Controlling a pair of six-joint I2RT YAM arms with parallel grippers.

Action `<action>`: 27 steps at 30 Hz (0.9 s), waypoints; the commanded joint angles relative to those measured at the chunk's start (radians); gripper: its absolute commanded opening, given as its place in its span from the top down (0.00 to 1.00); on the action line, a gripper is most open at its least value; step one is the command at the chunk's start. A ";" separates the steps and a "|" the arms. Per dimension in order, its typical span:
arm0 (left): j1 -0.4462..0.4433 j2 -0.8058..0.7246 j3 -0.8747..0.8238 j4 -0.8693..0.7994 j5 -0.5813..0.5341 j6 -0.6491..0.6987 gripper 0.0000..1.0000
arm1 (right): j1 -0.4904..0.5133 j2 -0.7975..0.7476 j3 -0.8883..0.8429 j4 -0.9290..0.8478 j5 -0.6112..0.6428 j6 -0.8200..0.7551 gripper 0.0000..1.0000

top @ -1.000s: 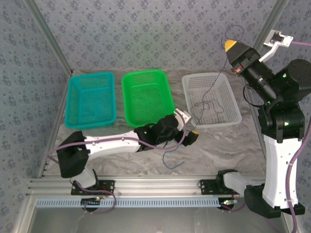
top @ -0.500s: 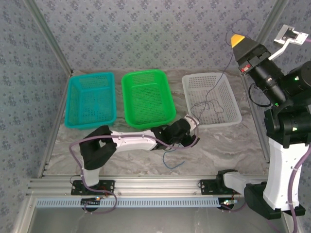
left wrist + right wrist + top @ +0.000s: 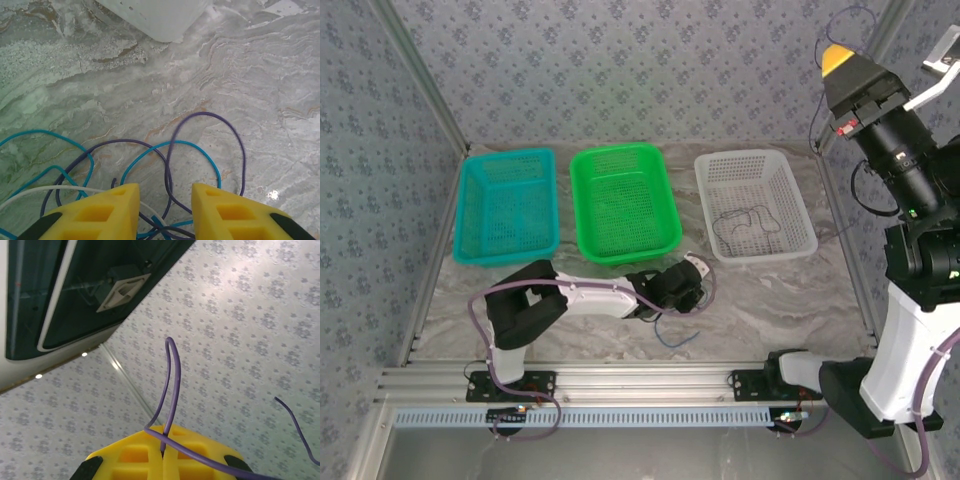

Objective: Untangle the cables

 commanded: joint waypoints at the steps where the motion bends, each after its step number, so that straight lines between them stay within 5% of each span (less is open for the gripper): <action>1: -0.009 -0.033 0.023 0.000 -0.016 -0.009 0.65 | -0.005 0.018 -0.006 -0.083 0.059 -0.105 1.00; 13: -0.010 -0.187 -0.023 -0.046 -0.046 -0.032 0.30 | -0.071 0.031 -0.304 -0.040 0.066 -0.283 1.00; 27: -0.009 -0.486 -0.164 -0.082 -0.168 -0.047 0.24 | -0.091 0.083 -0.693 -0.105 0.079 -0.380 1.00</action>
